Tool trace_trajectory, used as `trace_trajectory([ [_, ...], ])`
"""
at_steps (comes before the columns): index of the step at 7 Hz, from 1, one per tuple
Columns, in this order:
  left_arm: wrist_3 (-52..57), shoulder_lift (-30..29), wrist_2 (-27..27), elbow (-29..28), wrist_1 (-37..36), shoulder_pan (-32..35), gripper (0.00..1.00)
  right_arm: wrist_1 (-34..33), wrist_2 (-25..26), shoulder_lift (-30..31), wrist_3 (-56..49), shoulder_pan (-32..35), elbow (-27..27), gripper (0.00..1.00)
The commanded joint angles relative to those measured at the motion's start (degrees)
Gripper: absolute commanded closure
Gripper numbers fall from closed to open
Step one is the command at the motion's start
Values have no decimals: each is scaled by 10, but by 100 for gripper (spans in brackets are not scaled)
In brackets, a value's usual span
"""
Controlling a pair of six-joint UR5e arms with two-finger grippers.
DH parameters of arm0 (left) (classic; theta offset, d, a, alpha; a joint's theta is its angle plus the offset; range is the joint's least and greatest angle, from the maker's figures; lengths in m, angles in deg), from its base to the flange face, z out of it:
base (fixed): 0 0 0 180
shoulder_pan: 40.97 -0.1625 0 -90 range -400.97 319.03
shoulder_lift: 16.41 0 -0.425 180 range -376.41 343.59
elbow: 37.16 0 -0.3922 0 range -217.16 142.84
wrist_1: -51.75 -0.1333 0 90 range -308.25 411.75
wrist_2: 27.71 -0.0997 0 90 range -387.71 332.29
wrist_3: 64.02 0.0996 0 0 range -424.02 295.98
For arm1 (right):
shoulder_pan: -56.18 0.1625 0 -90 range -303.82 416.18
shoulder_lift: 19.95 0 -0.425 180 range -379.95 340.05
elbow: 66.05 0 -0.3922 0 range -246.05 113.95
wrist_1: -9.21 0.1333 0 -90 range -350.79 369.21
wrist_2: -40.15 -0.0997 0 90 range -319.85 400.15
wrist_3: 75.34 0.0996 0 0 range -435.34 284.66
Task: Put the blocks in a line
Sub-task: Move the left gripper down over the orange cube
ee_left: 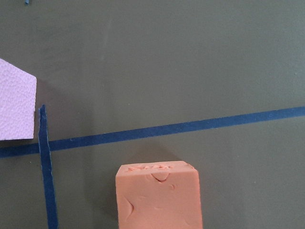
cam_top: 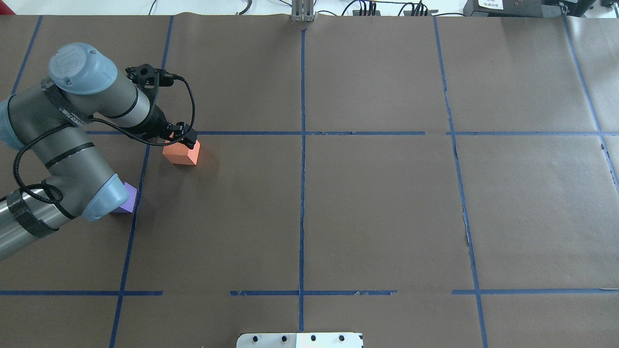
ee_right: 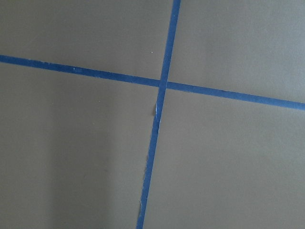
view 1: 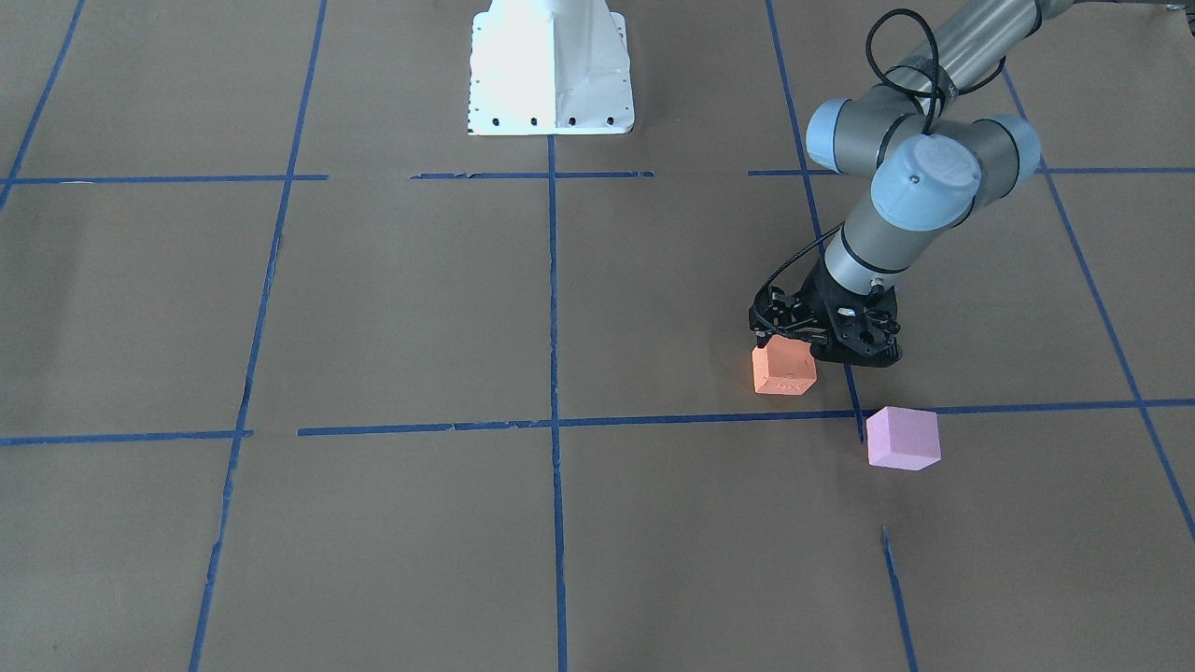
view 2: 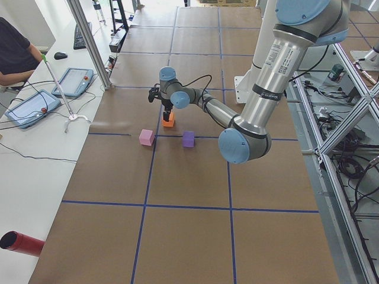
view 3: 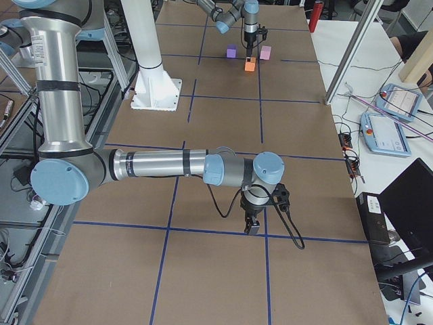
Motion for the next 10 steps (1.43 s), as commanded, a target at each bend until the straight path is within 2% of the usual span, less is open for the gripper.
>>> trace_trajectory([
  [1,-4,-14,0,-19,2,0,0,0,0,0,0,0,0,0],
  [8,-6,-25,0,-59,3,-5,0,0,0,0,0,0,0,0],
  [9,-7,-28,0,-62,4,-6,2,0,0,0,0,0,0,0],
  [10,-20,-31,1,-61,5,-6,15,0,0,0,0,0,0,0],
])
